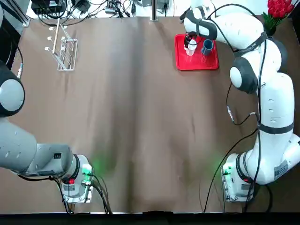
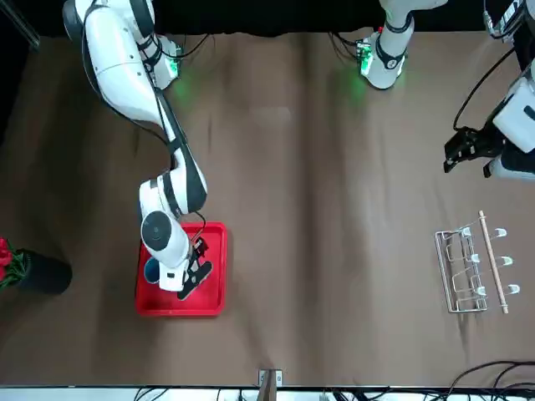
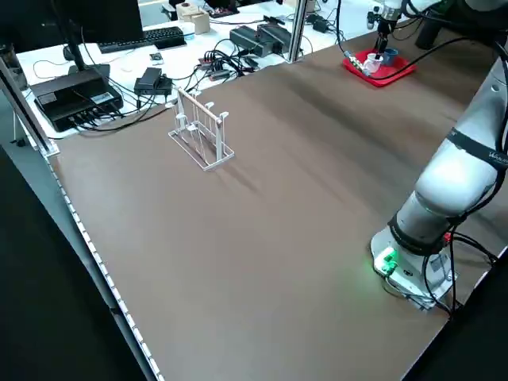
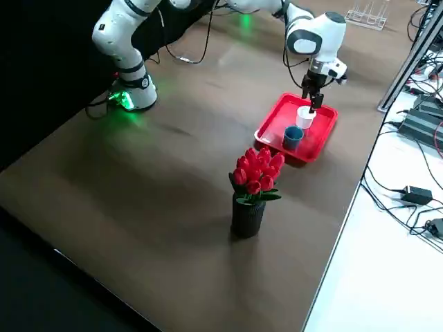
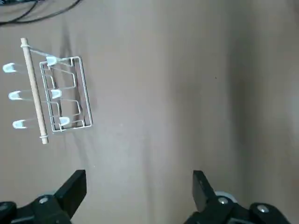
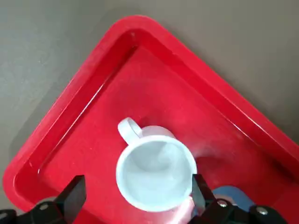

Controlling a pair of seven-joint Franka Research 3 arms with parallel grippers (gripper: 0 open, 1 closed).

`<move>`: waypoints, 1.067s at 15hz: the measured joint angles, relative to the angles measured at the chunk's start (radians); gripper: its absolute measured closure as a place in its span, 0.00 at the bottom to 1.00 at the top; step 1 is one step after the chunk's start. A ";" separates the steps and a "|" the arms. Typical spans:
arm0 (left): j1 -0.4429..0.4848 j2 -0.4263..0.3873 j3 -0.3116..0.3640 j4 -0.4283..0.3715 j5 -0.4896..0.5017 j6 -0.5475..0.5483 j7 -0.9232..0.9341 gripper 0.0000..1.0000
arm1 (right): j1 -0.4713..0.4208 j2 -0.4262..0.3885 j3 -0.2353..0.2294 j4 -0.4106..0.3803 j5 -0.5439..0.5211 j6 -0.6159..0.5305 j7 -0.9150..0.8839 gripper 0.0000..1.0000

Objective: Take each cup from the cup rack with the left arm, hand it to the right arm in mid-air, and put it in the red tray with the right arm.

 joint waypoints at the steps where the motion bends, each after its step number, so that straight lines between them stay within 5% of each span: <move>1: 0.000 0.000 0.000 -0.003 0.000 -0.002 0.000 0.00 | -0.002 -0.007 0.000 0.009 0.000 -0.020 0.000 0.00; 8: 0.000 -0.005 0.000 -0.004 0.000 -0.029 0.000 0.00 | -0.042 -0.075 -0.011 0.077 0.000 -0.152 0.005 0.00; 16: 0.006 -0.007 0.006 0.005 0.000 -0.029 -0.004 0.00 | -0.153 -0.308 -0.018 0.091 -0.001 -0.384 0.191 0.00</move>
